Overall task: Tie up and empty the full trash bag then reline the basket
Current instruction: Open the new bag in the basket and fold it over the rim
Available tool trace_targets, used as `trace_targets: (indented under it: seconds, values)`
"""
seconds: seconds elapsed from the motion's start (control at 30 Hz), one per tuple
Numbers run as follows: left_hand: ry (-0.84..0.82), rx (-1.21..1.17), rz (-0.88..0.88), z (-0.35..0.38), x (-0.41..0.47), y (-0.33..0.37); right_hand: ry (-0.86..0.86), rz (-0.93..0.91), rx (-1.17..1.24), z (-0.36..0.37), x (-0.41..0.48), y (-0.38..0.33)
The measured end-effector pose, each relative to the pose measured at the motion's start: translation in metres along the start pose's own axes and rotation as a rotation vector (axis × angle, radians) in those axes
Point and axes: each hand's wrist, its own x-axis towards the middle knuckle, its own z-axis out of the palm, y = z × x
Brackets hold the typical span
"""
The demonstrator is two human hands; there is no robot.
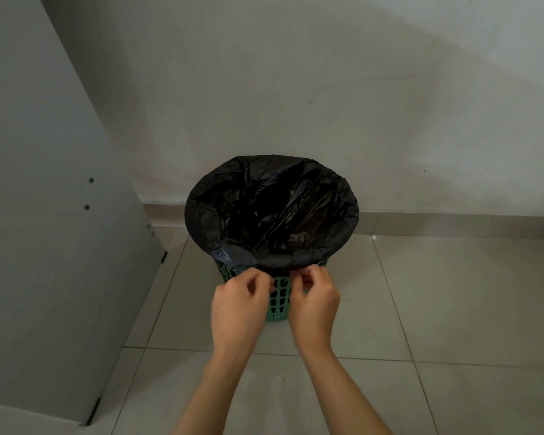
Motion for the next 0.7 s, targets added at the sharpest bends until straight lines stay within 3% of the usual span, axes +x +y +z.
trace_targets:
  seconds: [0.1,0.2,0.3,0.5,0.7]
  values:
    - [0.235,0.295,0.410,-0.006,0.006,-0.010,0.049,-0.024,-0.006,-0.002,0.001,0.002]
    - [0.224,0.412,0.577,-0.004,0.019,-0.025,0.088,-0.046,0.002,-0.007,0.000,0.004]
    - [0.162,0.428,0.629,0.002,0.024,-0.027,0.108,0.003,0.042,-0.010,-0.002,0.005]
    - [0.193,0.407,0.642,0.009,0.024,-0.025,0.112,0.259,0.218,-0.012,-0.004,-0.007]
    - [0.176,0.347,0.631,0.009,0.024,-0.024,0.058,0.609,0.729,-0.018,0.002,-0.023]
